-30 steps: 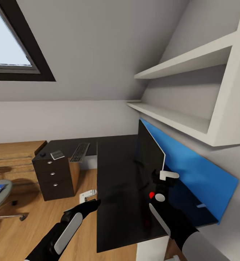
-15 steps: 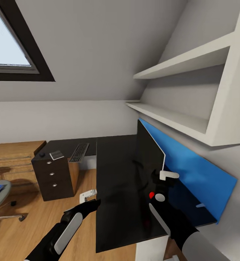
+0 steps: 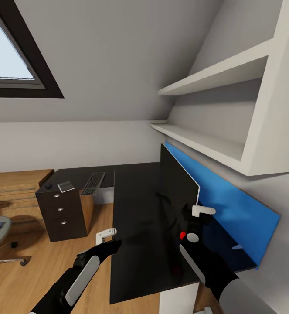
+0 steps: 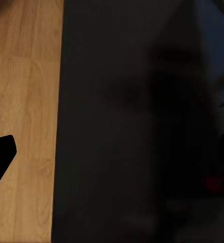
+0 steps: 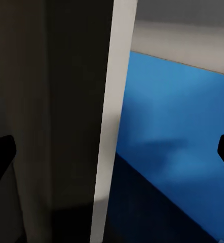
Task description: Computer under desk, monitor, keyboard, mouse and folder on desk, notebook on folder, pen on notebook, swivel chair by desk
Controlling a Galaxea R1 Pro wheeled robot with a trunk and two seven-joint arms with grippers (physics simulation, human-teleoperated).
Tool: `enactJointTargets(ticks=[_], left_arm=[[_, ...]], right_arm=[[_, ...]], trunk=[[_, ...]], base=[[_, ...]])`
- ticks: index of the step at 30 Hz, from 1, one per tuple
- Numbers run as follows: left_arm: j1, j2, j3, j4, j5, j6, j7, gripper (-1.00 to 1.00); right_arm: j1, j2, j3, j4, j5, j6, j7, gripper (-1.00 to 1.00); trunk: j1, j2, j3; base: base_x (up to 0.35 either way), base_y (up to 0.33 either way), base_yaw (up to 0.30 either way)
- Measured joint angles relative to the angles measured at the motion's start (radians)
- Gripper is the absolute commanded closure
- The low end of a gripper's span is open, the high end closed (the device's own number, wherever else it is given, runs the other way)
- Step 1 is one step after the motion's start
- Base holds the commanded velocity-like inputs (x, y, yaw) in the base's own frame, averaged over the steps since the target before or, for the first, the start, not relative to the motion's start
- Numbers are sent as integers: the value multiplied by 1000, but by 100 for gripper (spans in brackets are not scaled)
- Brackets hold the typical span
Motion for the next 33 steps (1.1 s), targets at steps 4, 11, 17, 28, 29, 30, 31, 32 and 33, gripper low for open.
enactJointTargets(ticks=[4,11,17,28,29,30,31,32,33], left_arm=[[1,0,0,0,0,0,0,-100],[1,0,0,0,1,0,0,-100],[1,0,0,0,0,0,0,-100],[1,0,-1,0,1,0,0,-100],[1,0,0,0,1,0,0,-100],[1,0,-1,0,1,0,0,-100],[1,0,-1,0,1,0,0,-100],[1,0,-1,0,1,0,0,-100],[1,0,-1,0,1,0,0,-100]], right_arm=[[0,0,1,0,0,0,0,-100],[0,0,0,0,0,0,1,-100],[0,0,1,0,0,0,0,-100],[0,0,3,0,0,0,1,-100],[0,0,3,0,0,0,1,-100],[0,0,3,0,0,0,1,-100],[0,0,3,0,0,0,1,-100],[0,0,3,0,0,0,1,-100],[0,0,3,0,0,0,1,-100]], trunk=[[0,0,0],[0,0,0],[0,0,0],[0,0,0],[0,0,0],[0,0,0],[0,0,0],[0,0,0],[0,0,0]], base=[[0,-12,0],[0,-1,0],[0,-37,0],[0,-48,0],[0,-16,0],[0,-10,0],[0,-7,0],[0,-4,0],[0,-3,0]])
